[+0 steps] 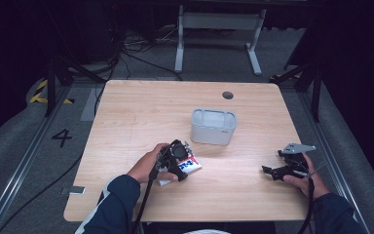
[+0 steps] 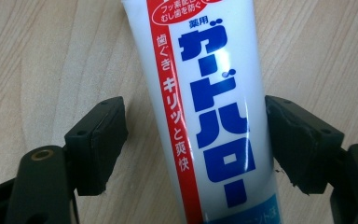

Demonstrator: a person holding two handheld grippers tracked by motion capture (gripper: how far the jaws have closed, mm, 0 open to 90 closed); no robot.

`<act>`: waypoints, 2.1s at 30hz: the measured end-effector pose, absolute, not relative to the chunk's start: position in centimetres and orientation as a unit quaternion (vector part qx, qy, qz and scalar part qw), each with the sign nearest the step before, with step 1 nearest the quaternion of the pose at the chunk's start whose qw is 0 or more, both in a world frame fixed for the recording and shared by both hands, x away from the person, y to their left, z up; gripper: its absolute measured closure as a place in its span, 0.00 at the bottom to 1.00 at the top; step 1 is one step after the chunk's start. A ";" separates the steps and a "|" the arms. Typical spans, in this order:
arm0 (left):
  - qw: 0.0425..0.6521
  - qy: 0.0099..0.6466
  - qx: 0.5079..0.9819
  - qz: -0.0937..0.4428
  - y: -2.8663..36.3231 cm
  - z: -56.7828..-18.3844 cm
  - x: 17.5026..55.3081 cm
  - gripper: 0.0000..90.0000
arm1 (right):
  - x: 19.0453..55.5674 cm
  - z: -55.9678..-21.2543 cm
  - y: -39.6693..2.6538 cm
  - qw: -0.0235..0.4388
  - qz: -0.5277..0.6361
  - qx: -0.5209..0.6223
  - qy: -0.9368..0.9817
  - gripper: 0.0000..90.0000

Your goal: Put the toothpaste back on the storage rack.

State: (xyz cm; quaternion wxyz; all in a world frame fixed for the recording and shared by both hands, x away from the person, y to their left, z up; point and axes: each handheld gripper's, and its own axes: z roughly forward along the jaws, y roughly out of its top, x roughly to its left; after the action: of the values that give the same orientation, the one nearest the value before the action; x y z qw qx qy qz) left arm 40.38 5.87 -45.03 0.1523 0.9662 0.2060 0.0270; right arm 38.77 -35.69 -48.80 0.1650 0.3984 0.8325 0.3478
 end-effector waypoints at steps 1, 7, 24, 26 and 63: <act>0.153 0.208 0.966 0.027 5.8 -45.0 40.5 0.27 | 38.8 -48.8 -35.7 0.165 0.348 0.398 0.833 0.01; 0.147 0.201 0.968 0.022 4.9 -45.0 40.9 0.26 | 38.8 -48.8 -35.7 0.165 0.348 0.397 0.833 0.01; 0.134 0.182 0.974 0.015 4.5 -44.5 41.0 0.41 | 38.8 -48.8 -35.6 0.165 0.350 0.397 0.832 0.01; 0.139 0.183 0.973 0.019 4.5 -44.6 40.9 0.42 | 38.8 -48.8 -35.7 0.165 0.350 0.397 0.832 0.01; 0.183 0.198 0.962 0.052 5.4 -43.1 40.8 0.62 | 38.8 -48.8 -35.6 0.165 0.350 0.398 0.832 0.01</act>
State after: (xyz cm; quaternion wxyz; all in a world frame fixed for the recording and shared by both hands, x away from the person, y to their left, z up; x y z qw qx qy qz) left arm 40.78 5.36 -43.15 0.1827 0.9617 0.1976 0.0524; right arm 38.80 -35.61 -48.80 0.1646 0.3980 0.8320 0.3497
